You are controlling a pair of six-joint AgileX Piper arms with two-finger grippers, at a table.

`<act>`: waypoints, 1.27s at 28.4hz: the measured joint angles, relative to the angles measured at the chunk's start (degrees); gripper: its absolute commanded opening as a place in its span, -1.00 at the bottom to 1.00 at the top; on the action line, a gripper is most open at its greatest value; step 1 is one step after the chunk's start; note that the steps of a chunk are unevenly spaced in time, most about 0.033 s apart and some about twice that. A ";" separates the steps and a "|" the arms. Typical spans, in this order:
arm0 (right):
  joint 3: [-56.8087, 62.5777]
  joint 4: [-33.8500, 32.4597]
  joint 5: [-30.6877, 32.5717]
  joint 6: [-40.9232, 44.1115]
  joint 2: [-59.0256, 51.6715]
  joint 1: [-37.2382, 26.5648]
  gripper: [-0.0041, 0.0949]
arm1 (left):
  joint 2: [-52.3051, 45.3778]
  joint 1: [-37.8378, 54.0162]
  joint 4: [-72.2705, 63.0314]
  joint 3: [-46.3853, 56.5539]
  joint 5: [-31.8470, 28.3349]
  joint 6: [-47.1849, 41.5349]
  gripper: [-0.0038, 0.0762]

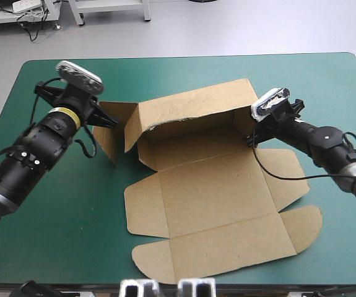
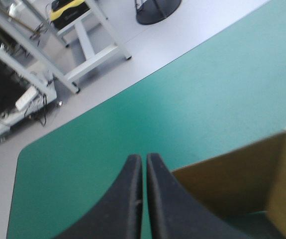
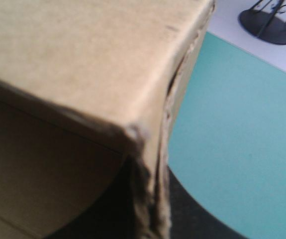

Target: Fold the box

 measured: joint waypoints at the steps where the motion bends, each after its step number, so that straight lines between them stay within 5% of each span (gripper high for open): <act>1: -0.60 -2.00 4.16 2.37 0.07 -1.42 -0.97 | 0.00 2.31 -1.87 0.00 -0.24 0.25 -0.87; 4: -5.23 -11.88 20.45 10.98 0.58 -8.01 -0.97 | 0.00 11.34 -10.46 0.00 0.34 4.45 -0.87; 12: -24.81 -35.41 44.91 35.80 0.72 -11.00 -0.97 | -0.06 18.99 -24.71 0.01 10.11 15.94 -0.87; 19: -28.27 -44.74 47.13 47.80 5.26 -11.00 -0.97 | -0.06 19.34 -25.34 0.01 9.96 16.79 -0.87; 29: -36.39 -43.70 50.71 50.24 18.11 -11.28 -0.94 | -0.06 19.34 -26.83 0.01 10.65 16.79 -0.87; 32: -41.51 -42.96 50.55 50.69 22.08 -10.78 -0.70 | -0.06 19.36 -28.23 0.01 11.51 16.79 -0.87; 36: -45.71 -42.19 50.37 50.82 26.64 -10.15 0.06 | -0.06 19.36 -30.70 0.01 11.63 16.79 -0.87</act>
